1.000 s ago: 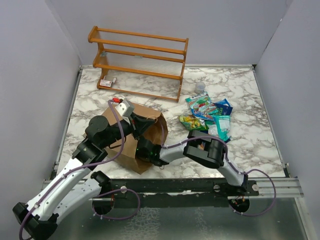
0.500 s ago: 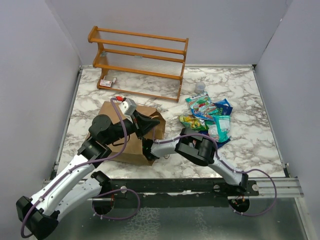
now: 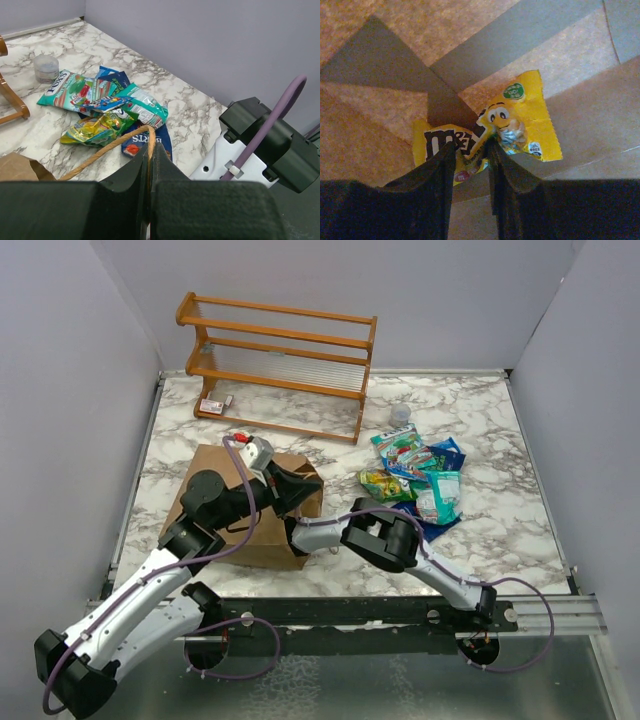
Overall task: Take the snacks out of the paper bag
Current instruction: Take out the snack from the paper bag.
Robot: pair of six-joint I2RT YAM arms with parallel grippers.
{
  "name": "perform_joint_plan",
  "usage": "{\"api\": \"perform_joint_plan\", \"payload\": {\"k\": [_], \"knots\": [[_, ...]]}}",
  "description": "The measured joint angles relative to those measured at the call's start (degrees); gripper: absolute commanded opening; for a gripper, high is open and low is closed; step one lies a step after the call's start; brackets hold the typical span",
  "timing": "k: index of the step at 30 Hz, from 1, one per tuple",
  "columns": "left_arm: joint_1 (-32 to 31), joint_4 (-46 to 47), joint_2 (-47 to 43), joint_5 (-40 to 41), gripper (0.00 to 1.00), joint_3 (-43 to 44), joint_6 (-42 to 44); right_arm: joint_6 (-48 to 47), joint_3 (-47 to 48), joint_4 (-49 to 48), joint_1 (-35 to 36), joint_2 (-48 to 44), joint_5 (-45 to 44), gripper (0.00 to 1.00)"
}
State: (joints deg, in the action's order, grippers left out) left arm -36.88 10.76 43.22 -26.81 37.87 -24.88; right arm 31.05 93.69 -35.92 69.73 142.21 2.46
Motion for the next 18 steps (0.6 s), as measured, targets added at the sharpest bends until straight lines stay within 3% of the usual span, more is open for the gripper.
{"api": "perform_joint_plan", "payload": {"k": [3, 7, 18], "knots": [[0.0, -0.2, -0.9, 0.1, 0.0, -0.4, 0.0, 0.3, 0.1, 0.0, 0.0, 0.2, 0.0, 0.13], [0.0, -2.3, -3.1, 1.8, 0.0, -0.4, 0.6, 0.6, -1.2, -0.6, -0.4, -0.3, -0.5, 0.05], [0.0, -7.4, -12.7, 18.5, 0.0, -2.8, 1.7, -0.9, -21.4, -2.2, -2.2, -15.5, -3.9, 0.01]]}}
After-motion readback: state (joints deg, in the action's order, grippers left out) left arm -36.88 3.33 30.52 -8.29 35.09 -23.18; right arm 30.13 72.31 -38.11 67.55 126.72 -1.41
